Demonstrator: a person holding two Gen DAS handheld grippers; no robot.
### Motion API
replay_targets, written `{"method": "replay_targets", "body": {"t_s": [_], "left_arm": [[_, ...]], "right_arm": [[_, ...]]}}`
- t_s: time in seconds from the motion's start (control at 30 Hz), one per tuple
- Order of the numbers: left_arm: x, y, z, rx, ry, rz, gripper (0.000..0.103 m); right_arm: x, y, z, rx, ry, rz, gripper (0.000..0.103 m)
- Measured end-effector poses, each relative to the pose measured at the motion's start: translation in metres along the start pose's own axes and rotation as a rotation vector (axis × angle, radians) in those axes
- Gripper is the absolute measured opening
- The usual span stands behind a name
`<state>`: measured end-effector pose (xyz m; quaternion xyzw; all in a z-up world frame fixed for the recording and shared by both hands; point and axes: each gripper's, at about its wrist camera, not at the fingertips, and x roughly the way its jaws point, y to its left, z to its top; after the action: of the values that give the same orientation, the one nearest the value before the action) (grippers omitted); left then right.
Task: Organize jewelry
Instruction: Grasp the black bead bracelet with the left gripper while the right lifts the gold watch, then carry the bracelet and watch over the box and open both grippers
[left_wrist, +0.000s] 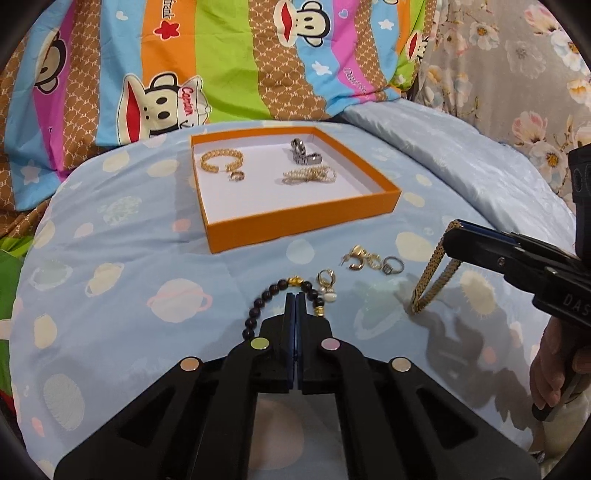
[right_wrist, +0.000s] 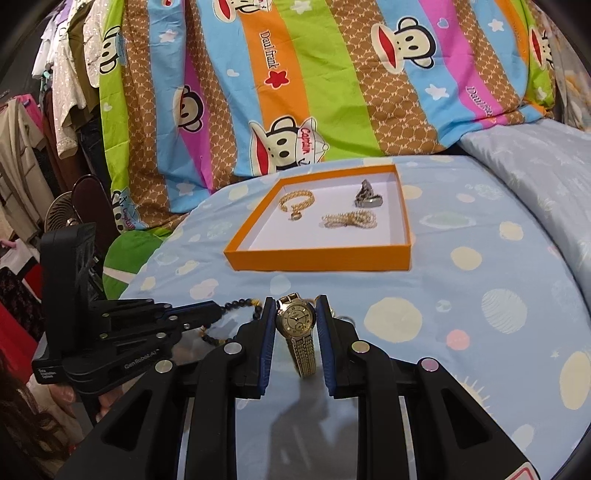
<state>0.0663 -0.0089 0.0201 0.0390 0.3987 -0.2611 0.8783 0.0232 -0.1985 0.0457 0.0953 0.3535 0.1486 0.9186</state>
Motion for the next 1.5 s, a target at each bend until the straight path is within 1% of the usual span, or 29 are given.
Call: {"method": "replay_targets", "body": {"t_s": [0.1, 0.23, 0.3, 0.37, 0.43, 0.5, 0.6, 0.63, 0.7, 0.77, 0.83, 0.9, 1.0, 1.07, 1.17, 1.27, 1.33, 1.4, 1.5], "left_arm": [[-0.006, -0.001, 0.004, 0.008, -0.017, 0.003, 0.0], [-0.001, -0.001, 0.003, 0.007, 0.008, -0.016, 0.001], [0.004, -0.002, 0.002, 0.003, 0.027, -0.006, 0.012], [0.009, -0.005, 0.001, 0.013, 0.032, 0.014, 0.043], [0.015, -0.005, 0.001, 0.03, 0.021, 0.057, 0.052], [0.021, -0.004, 0.003, 0.033, 0.036, 0.061, 0.055], [0.036, -0.003, 0.003, 0.044, 0.069, 0.082, 0.054], [0.043, -0.002, 0.002, 0.046, 0.096, 0.082, 0.048], [0.044, -0.003, -0.001, 0.057, 0.087, 0.096, 0.043], [0.042, -0.002, -0.001, 0.052, 0.083, 0.091, 0.024], [0.041, 0.003, -0.001, 0.029, 0.08, 0.08, 0.015], [0.039, 0.006, -0.002, 0.019, 0.077, 0.065, 0.015], [0.035, 0.002, -0.005, 0.032, 0.073, 0.052, 0.014], [0.029, -0.001, -0.006, 0.034, 0.053, 0.045, 0.006], [0.02, -0.004, -0.004, 0.021, 0.045, 0.01, 0.006], [0.018, -0.008, -0.005, 0.031, 0.043, 0.003, 0.006], [0.02, -0.008, -0.007, 0.035, 0.049, 0.011, 0.006], [0.02, -0.006, -0.007, 0.024, 0.051, 0.009, 0.006], [0.011, -0.006, -0.003, 0.018, 0.028, -0.001, 0.006]], "right_arm": [[-0.003, -0.002, 0.004, -0.002, -0.01, -0.012, 0.02], [-0.002, -0.005, 0.004, 0.003, -0.009, -0.015, 0.02], [-0.001, -0.004, 0.003, 0.005, -0.006, -0.013, 0.02], [0.0, -0.004, 0.003, 0.005, -0.004, -0.01, 0.02], [0.001, -0.004, 0.003, 0.006, 0.0, -0.005, 0.02], [0.002, -0.005, 0.002, 0.008, 0.002, -0.004, 0.02], [0.005, -0.006, 0.001, 0.013, 0.007, -0.001, 0.02], [0.006, -0.007, 0.0, 0.015, 0.008, 0.001, 0.02], [0.007, -0.008, 0.0, 0.017, 0.009, 0.002, 0.02], [0.007, -0.009, -0.001, 0.02, 0.01, 0.004, 0.02], [0.008, -0.01, -0.001, 0.024, 0.01, 0.005, 0.02], [0.008, -0.011, -0.001, 0.029, 0.01, 0.006, 0.02], [0.008, -0.012, -0.002, 0.03, 0.01, 0.007, 0.02], [0.007, -0.012, -0.001, 0.031, 0.008, 0.005, 0.02], [0.007, -0.012, 0.001, 0.032, 0.005, 0.005, 0.02], [0.008, -0.012, 0.002, 0.031, 0.004, 0.003, 0.02], [0.007, -0.012, 0.002, 0.029, 0.004, 0.004, 0.02], [0.006, -0.01, 0.003, 0.027, 0.002, 0.005, 0.021], [0.005, -0.01, 0.005, 0.028, -0.002, 0.004, 0.02]]}}
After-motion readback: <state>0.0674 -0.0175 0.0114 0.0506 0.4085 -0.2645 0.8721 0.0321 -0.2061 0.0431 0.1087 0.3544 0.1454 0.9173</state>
